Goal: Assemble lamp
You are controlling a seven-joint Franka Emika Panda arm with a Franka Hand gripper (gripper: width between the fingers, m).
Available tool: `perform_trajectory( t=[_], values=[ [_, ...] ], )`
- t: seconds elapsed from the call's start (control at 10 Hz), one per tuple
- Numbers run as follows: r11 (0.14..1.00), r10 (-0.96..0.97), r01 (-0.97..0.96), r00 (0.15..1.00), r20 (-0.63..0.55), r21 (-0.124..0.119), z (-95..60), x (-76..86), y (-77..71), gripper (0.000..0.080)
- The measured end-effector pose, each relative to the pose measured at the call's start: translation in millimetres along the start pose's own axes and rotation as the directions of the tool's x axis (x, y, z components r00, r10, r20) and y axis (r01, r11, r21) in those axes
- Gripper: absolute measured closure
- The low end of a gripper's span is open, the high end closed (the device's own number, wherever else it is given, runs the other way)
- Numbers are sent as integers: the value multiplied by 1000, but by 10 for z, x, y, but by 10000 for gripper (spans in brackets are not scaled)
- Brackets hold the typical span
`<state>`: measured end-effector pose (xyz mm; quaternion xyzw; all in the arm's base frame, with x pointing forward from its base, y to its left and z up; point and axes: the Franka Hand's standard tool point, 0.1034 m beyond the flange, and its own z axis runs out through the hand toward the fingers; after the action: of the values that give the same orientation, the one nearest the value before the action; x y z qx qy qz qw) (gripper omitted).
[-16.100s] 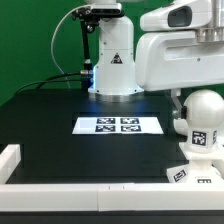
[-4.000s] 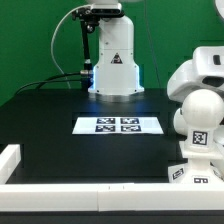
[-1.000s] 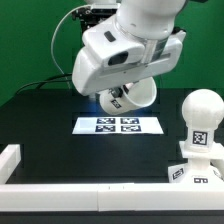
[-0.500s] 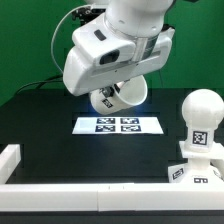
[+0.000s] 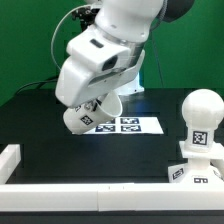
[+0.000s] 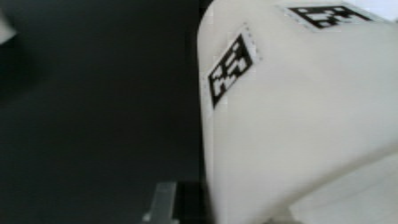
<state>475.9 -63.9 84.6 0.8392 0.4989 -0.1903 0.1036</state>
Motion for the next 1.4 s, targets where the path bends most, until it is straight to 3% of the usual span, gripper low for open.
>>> perform_trajectory(
  t=[0.1,0.2,0.4,0.5,0.6,0.7,0.8,0.9,1.0,1.1,1.2,1.4],
  values=[
    [993,-71,69,997,-28,-96,-35,70,-12,758],
    [979,-115,105,992,-52,-174,-63,157,-62,758],
    [980,-58,41,995,-85,-194,-68,256,-158,758],
    [966,-84,52,989,-119,-253,-88,358,-184,758],
    [960,-88,49,987,-133,-275,-89,394,-213,758],
    [940,-116,54,979,-166,-338,-129,501,-238,758],
    [897,-213,112,957,-197,-427,-176,619,-288,758],
    [855,-301,189,939,-165,-482,-198,561,-245,758],
    [814,-361,244,923,-132,-527,-402,494,-134,758],
    [767,-415,278,902,-117,-579,-707,433,-27,758],
    [736,-438,284,892,-112,-614,-951,326,85,758],
    [756,-385,219,911,-149,-617,-1198,213,214,758]
  ],
)
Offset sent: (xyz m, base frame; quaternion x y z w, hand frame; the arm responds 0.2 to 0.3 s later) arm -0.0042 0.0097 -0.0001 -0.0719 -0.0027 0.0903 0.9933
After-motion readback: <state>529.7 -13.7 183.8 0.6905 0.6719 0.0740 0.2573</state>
